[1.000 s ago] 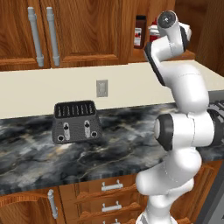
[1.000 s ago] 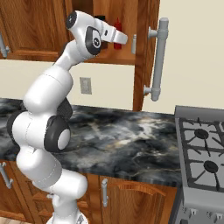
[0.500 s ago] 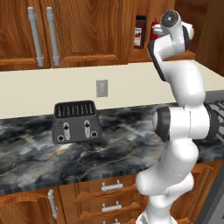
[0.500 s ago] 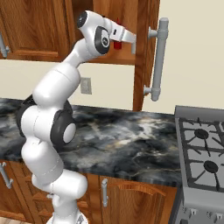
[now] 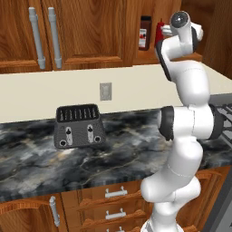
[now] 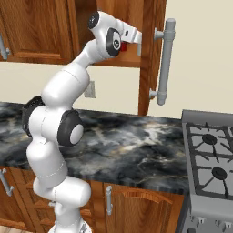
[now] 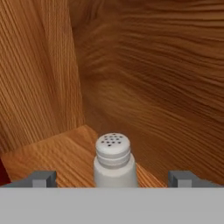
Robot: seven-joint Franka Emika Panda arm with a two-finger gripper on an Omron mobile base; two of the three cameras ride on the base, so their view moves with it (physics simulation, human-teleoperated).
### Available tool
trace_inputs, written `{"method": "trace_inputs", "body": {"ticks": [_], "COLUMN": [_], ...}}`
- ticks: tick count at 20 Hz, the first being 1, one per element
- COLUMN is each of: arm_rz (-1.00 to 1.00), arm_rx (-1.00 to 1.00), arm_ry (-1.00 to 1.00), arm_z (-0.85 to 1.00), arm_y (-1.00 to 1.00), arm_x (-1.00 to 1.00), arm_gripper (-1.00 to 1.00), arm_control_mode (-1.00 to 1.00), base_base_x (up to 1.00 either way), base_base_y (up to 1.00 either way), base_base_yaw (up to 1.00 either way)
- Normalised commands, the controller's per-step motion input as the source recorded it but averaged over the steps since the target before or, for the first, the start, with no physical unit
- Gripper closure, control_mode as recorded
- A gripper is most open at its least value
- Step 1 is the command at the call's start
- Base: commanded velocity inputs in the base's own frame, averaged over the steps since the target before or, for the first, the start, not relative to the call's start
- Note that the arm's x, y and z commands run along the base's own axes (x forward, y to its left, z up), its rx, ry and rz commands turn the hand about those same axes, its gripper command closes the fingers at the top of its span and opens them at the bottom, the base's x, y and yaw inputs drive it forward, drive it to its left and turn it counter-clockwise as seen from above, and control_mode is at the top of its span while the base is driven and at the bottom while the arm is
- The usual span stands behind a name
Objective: Collect the paprika, ketchup, and shaker from the cabinet and place them next to the stove.
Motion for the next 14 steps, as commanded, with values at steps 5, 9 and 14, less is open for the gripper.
{"method": "trace_inputs", "body": {"ticks": [5,9,14], "arm_rz": [0.0,0.0,0.0], "arm_rx": [0.01,0.0,0.0], "arm_ry": [0.0,0.0,0.0], "arm_z": [-0.09,-0.08,-0.09], "arm_y": [-0.2,-0.02,0.0], "arm_x": [0.11,0.09,0.08], "arm_gripper": [-1.0,-1.0,-1.0], "arm_control_mode": [-1.0,-1.0,-1.0], "base_base_x": [0.0,0.0,0.0], "base_base_y": [0.0,0.0,0.0], "base_base_yaw": [0.0,0.0,0.0]}}
